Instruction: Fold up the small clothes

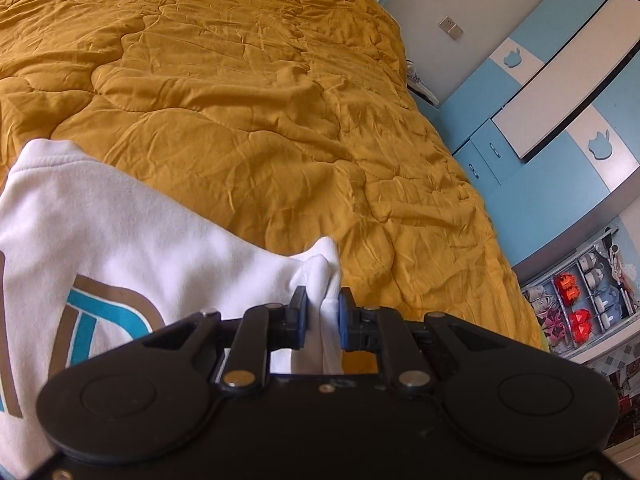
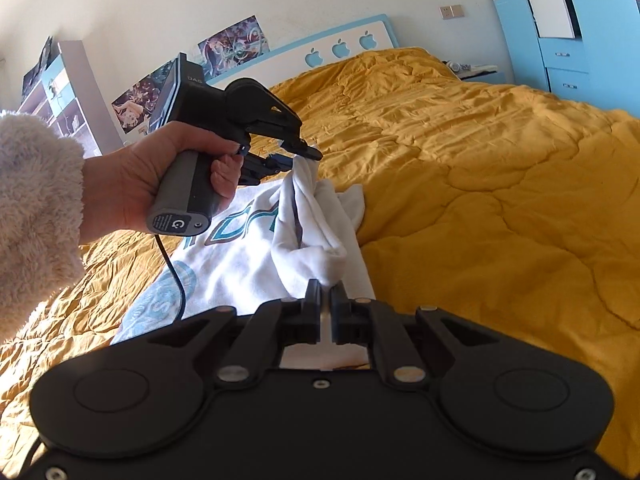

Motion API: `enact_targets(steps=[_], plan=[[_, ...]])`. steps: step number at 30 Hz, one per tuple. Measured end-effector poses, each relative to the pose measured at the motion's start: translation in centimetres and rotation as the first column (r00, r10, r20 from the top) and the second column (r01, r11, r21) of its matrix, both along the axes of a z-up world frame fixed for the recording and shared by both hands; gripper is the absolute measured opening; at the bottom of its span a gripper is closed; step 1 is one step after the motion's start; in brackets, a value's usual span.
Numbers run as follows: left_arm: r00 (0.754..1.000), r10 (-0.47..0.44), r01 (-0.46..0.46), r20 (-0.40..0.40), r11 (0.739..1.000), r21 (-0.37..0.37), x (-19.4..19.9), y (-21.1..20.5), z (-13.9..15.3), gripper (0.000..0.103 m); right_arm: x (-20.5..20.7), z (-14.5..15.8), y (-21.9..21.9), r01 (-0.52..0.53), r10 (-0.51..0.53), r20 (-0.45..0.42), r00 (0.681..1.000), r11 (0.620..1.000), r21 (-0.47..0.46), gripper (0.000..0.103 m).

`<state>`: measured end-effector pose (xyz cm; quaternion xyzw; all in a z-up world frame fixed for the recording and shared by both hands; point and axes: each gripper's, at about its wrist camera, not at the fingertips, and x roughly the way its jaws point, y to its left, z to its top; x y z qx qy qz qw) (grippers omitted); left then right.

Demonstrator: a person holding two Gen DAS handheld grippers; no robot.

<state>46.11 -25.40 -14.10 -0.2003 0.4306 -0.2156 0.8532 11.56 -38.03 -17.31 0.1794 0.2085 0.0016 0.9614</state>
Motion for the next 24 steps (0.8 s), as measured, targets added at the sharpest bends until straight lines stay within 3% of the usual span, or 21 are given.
enact_targets(steps=[3,6,10,15,17,19,22,24], plan=[[1.000,-0.009,0.009,-0.021,1.000,-0.004,0.4,-0.3,-0.8,0.019,0.2,-0.7,-0.5,0.007,-0.006,-0.022,1.000,0.999,0.037,0.005],[1.000,-0.016,0.014,-0.027,0.998,-0.064,0.2,-0.2,-0.4,0.023,0.5,-1.1,-0.9,0.017,-0.013,-0.062,0.998,0.998,0.063,0.012],[0.990,-0.116,0.120,0.084,0.992,-0.049,-2.3,0.2,2.9,0.029,0.0,-0.6,-1.1,0.028,-0.025,-0.072,0.997,0.999,0.044,0.014],[0.948,-0.189,0.187,0.255,0.982,0.031,-11.1,5.6,6.6,0.037,-2.3,1.3,-2.2,0.026,-0.026,-0.004,1.000,0.997,-0.076,0.016],[0.932,-0.187,0.178,0.310,0.982,0.058,-15.6,9.1,7.1,0.040,-2.7,1.8,-3.0,-0.027,0.030,0.025,0.999,0.993,-0.114,0.018],[0.921,-0.171,0.147,0.350,0.985,0.095,-20.1,12.5,6.7,0.042,-2.7,2.1,-3.7,-0.090,0.097,0.035,0.995,0.983,-0.159,0.029],[0.924,-0.148,0.098,0.354,0.983,0.155,-25.6,16.1,4.6,0.044,-2.5,2.5,-3.8,-0.148,0.166,0.066,0.984,0.963,-0.224,0.047],[0.942,-0.145,0.092,0.301,0.979,0.182,-27.7,17.4,2.6,0.044,-2.0,2.5,-3.8,-0.192,0.210,0.056,0.976,0.955,-0.226,0.048]])
